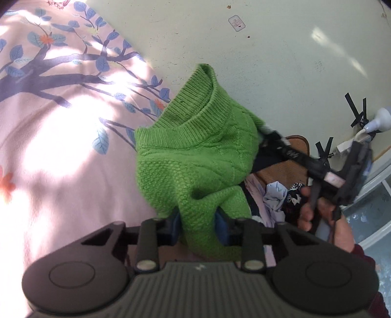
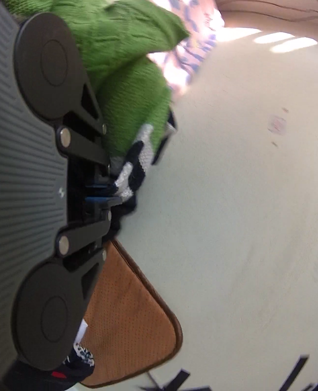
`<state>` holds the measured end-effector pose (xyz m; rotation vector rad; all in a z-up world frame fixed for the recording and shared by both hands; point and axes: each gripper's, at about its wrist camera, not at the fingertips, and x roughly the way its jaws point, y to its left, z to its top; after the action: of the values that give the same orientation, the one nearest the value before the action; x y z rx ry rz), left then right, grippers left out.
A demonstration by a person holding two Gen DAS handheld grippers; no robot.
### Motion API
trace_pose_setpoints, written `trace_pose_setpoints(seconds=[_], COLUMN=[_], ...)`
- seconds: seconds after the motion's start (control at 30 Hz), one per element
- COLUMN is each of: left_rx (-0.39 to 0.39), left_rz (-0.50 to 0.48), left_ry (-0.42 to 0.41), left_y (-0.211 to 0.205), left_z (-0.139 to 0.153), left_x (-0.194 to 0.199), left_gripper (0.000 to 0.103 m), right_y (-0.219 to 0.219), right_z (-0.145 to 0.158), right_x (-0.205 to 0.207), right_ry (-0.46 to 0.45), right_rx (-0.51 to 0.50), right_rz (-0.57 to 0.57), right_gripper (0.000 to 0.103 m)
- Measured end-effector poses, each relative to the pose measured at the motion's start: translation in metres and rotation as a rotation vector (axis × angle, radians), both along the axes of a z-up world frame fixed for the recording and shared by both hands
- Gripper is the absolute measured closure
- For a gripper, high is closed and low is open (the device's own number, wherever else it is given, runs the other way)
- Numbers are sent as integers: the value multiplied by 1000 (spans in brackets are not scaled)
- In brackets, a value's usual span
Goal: Fold small clothes
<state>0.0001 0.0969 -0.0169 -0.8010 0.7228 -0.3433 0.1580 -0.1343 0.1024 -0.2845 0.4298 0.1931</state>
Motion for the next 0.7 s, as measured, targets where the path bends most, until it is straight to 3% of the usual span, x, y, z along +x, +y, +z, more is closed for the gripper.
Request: trace_pose_setpoints(seconds=[0.07,0.2,0.3,0.37,0.53,0.7], left_rx=[12,142,206,226,321,416], left_rz=[8,126,197,228,395,468], left_ry=[-24,-203,-304,-360,-672,-902], left_y=[0,1,3,6,35,45], left_z=[3,34,54,73,169,273], left_x=[-2,-28,-44,-54,-103,-141], left_gripper=[82,83,84,84,85,85], right_y=[-14,-26,-42,-42,-60,-80], right_z=[32,100,154,181,242,292], right_x=[-24,-87,-132,-155,-218,-265], right_ry=[-116,-397,-530,-622,-786,-869], right_rx=[64,18,56,21,11,107], right_rz=[-4,-19,-9,-14,-7,4], right_gripper=[94,97,97,97,97,97])
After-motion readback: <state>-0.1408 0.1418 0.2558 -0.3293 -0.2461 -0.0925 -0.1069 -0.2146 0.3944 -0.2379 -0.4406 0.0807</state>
